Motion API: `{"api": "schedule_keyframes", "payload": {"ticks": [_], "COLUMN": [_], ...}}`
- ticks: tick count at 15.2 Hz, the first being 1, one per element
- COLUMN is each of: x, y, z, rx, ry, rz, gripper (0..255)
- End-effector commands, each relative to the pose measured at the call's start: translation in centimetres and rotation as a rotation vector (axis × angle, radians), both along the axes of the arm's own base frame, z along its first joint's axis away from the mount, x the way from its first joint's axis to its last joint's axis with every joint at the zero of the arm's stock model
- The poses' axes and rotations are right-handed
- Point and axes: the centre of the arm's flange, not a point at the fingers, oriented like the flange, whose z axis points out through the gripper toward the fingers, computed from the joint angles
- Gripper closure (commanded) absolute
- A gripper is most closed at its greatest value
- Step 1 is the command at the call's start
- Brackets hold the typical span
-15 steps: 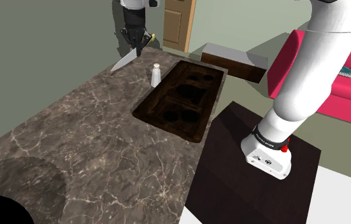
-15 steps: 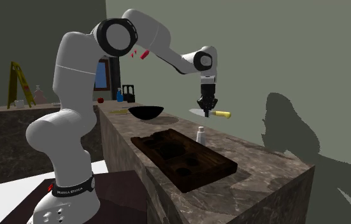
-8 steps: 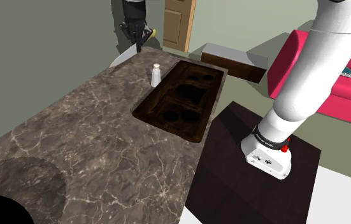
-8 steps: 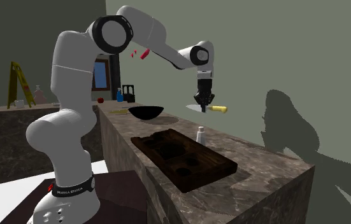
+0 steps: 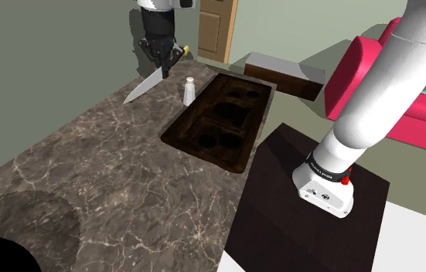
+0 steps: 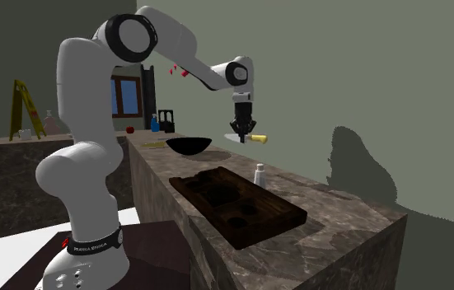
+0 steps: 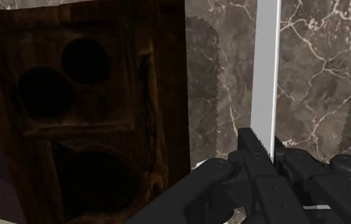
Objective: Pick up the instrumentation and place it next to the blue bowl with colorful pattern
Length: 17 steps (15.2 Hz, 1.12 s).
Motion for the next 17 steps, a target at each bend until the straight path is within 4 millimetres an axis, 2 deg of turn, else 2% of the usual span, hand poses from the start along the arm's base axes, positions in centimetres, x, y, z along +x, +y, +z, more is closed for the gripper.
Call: {"api": "schedule_keyframes", "payload": {"ticks": [1, 17], "x": [-2.0, -17.4], "y": [2.0, 16.4], "z": [0.1, 0.1], "rx": [0.000, 0.000], "ry": [0.000, 0.000], "rz": [-0.001, -0.001], "gripper": [255, 255]}}
